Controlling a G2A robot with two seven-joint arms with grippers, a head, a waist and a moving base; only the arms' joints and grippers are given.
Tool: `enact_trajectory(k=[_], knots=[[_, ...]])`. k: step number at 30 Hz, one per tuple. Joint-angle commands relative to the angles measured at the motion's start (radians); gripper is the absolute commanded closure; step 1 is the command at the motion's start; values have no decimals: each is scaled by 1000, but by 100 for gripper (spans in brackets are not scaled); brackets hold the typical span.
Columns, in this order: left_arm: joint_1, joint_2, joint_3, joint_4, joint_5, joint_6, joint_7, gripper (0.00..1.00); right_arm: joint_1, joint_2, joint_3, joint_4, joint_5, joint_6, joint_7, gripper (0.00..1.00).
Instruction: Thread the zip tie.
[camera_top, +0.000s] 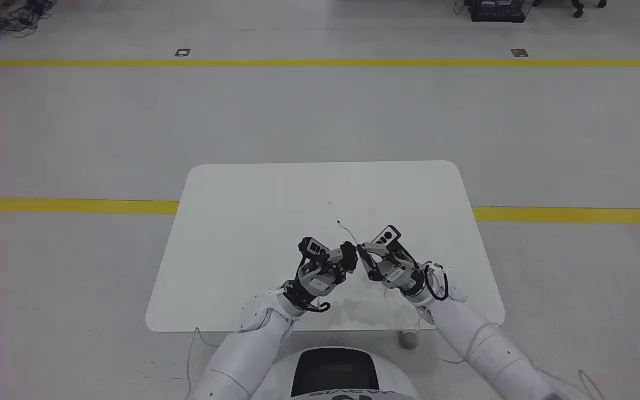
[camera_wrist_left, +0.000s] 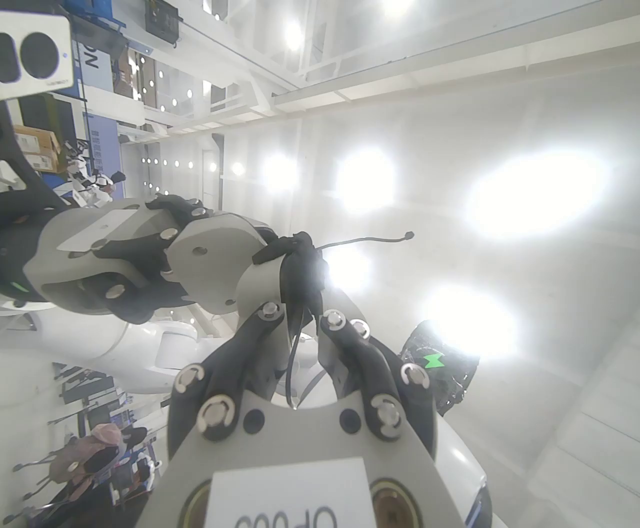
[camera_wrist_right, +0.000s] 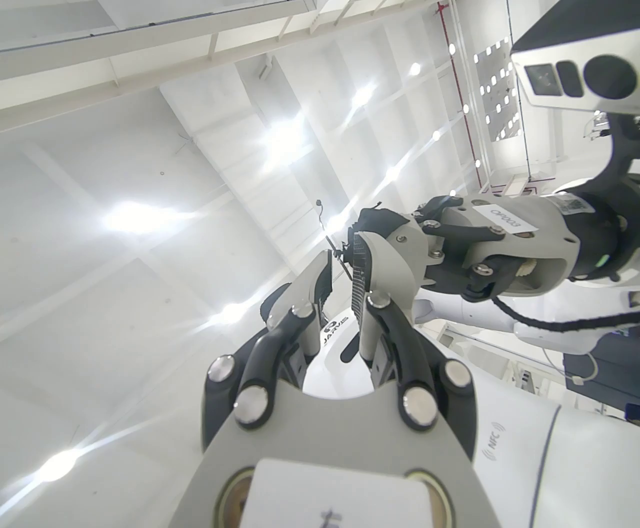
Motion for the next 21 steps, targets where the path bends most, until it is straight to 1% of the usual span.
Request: enact_trajectory(k=[1, 6, 8, 9, 21], knots=[[0, 0, 0, 0, 0, 0, 0, 100, 0, -1, 1, 0, -2, 0, 0, 89], [0, 0, 0, 0, 0, 0, 0, 100, 0, -4, 5, 0, -7, 0, 0, 90], [0, 0, 0, 0, 0, 0, 0, 100, 1, -5, 7, 1, -12, -3, 0, 94], [0, 0, 0, 0, 0, 0, 0, 100, 0, -6, 8, 2, -13, -4, 0, 100], [0, 0, 0, 0, 0, 0, 0, 100, -7, -9, 25, 10, -19, -4, 0, 100]])
